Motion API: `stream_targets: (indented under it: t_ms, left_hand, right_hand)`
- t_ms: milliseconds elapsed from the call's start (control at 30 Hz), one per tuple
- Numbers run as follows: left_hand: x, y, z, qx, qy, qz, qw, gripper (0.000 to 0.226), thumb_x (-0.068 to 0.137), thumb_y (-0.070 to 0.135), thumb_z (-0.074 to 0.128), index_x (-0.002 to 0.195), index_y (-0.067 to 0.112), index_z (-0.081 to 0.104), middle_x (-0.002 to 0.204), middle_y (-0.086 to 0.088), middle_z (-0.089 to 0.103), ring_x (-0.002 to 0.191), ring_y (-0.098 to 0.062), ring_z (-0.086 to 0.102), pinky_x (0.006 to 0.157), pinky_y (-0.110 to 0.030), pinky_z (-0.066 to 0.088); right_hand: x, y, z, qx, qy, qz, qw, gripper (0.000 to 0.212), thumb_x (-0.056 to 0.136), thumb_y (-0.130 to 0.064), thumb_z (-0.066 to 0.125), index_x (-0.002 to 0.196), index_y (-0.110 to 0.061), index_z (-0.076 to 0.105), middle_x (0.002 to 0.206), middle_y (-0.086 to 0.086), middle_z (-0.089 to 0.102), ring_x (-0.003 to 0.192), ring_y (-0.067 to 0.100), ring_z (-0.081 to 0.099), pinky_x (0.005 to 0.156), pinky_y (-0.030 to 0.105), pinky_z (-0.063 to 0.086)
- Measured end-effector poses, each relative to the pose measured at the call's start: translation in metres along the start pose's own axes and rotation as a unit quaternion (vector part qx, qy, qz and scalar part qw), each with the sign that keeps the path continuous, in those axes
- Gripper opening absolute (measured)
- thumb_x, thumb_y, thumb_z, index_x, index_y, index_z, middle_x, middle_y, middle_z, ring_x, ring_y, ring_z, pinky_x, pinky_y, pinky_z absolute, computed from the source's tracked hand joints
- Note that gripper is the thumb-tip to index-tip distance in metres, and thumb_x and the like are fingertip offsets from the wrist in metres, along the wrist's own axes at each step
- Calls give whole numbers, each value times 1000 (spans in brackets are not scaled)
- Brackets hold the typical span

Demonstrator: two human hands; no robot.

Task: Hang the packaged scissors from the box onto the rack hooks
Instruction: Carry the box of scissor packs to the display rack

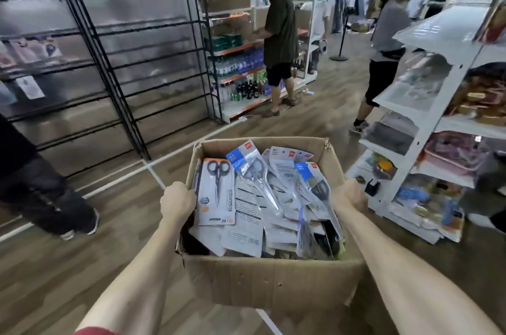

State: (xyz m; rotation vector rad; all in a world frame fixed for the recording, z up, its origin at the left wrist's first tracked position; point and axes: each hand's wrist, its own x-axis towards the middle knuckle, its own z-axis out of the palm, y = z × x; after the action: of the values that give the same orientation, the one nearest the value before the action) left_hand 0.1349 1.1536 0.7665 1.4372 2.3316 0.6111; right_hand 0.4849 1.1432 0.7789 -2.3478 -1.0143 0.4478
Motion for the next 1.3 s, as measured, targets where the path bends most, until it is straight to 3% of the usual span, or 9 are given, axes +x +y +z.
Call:
stream_targets:
  t_ms: [133,300,567,800,1100,1300]
  left_hand:
    - [54,40,12,3,11,-14,1000,19,95,13,54,97,-4,61,112,-28,66,108,-48,61,87,-43,48]
    - [132,82,33,2,26,-33,999,26,96,17,54,106,-4,65,112,-25,67,106,-45,62,89,-44,50]
    - [285,127,99,3,24,-82,996,27,98,13,52,111,-7,64,118,-27,65,111,-47,62,88,-44,50]
    - [420,176,116,-5,30,-125,992,27,97,13,49,109,-5,65,114,-26,67,108,-46,62,89,-44,50]
    - [614,212,124,-19,61,-209,976,21,90,14,63,101,-3,70,108,-25,70,104,-44,65,89,-42,53]
    - [738,236,132,-36,116,-270,955,25,94,12,54,106,-4,69,108,-29,69,106,-48,64,91,-45,51]
  right_hand:
    - [68,-42,16,-19,-9,-10,1000,27,95,-4,58,118,8,65,120,26,66,111,39,63,87,41,53]
    - [147,-89,50,-11,-28,-9,999,28,95,-3,54,119,8,65,119,27,66,110,41,63,88,43,52]
    - [295,-184,146,-32,-83,-47,995,30,95,-4,58,122,9,63,127,29,62,120,43,58,97,42,47]
    - [417,-306,213,-39,-110,-66,991,32,95,-12,62,122,4,64,127,26,63,119,41,60,95,43,50]
    - [555,-486,325,-42,-155,-139,977,31,97,-13,57,123,0,63,127,22,63,117,38,61,92,43,51]
    - [643,-617,412,-41,-193,-200,960,31,98,-15,58,124,2,62,128,21,63,118,38,61,91,42,51]
